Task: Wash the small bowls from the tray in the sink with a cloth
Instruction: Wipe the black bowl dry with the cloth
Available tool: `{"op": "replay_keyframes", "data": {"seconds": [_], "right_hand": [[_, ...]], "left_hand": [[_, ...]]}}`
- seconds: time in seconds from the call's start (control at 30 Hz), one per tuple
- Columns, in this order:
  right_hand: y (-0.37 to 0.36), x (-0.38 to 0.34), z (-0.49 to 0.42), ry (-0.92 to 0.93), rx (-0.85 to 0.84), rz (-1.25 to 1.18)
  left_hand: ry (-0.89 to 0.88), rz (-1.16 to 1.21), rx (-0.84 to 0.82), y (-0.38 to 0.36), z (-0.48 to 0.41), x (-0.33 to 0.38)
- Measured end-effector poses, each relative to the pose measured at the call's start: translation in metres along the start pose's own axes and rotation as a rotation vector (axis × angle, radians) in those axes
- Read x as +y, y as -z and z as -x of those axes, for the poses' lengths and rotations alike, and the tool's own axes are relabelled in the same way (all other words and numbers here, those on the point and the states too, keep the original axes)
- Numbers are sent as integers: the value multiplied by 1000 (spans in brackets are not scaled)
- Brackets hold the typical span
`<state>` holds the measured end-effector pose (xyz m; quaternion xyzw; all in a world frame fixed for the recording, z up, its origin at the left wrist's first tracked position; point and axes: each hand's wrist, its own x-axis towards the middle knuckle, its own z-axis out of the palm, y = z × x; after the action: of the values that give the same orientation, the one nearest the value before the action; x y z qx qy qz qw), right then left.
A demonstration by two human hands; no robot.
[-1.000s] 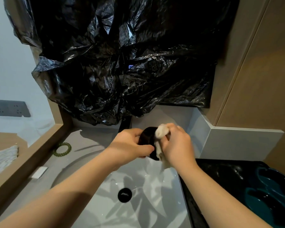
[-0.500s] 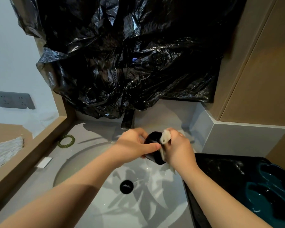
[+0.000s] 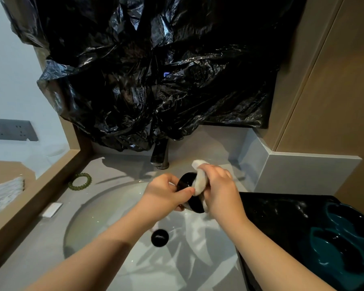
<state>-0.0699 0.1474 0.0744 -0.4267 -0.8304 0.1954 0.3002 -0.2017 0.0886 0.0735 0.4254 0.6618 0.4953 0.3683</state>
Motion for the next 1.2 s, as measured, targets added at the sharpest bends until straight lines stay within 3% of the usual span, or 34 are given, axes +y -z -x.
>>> {"op": "replay_keyframes", "data": {"seconds": [0.07,0.1,0.17,0.23,0.3,0.37,0.43,0.57,0.7,0.77,0.9,1.03,1.1,1.2], "right_hand": [[-1,3,1,65,52,36],[-3,4,0,-5,102,-44],[-8,2,-5,-317,163,-301],[-15,0,-7,-627,118,-531],[-21,1,-4,-806,132,-769],[-22,1,3,-874,218,-934],[-21,3,7,-839,210,-990],[-16,-3,5,-780,-15,-988],[-8,-1,-1,-745,-183,-871],[-7,1,-1,-676,-154,-740],[0,-2,-7,-377,89,-229],[12,-9,-12,-96,-102,270],[12,-8,-11,-42,-139,326],[8,-1,-7,-150,-4,57]], "left_hand": [[-20,-7,14,0,0,4],[-47,-9,41,-2,0,3],[-80,-5,124,-7,1,-2],[-65,20,191,-12,2,-7],[-49,45,244,-14,0,-12],[-22,94,306,-11,-3,-13],[-11,149,293,-8,-5,-11],[-6,179,228,-8,-4,-7],[-98,-40,153,-1,-2,-5],[-153,-150,80,1,0,-2],[-115,-271,-84,2,1,4],[65,-314,-305,14,-4,21],[63,-282,-297,17,-9,25],[31,-192,-228,12,-8,20]]}}
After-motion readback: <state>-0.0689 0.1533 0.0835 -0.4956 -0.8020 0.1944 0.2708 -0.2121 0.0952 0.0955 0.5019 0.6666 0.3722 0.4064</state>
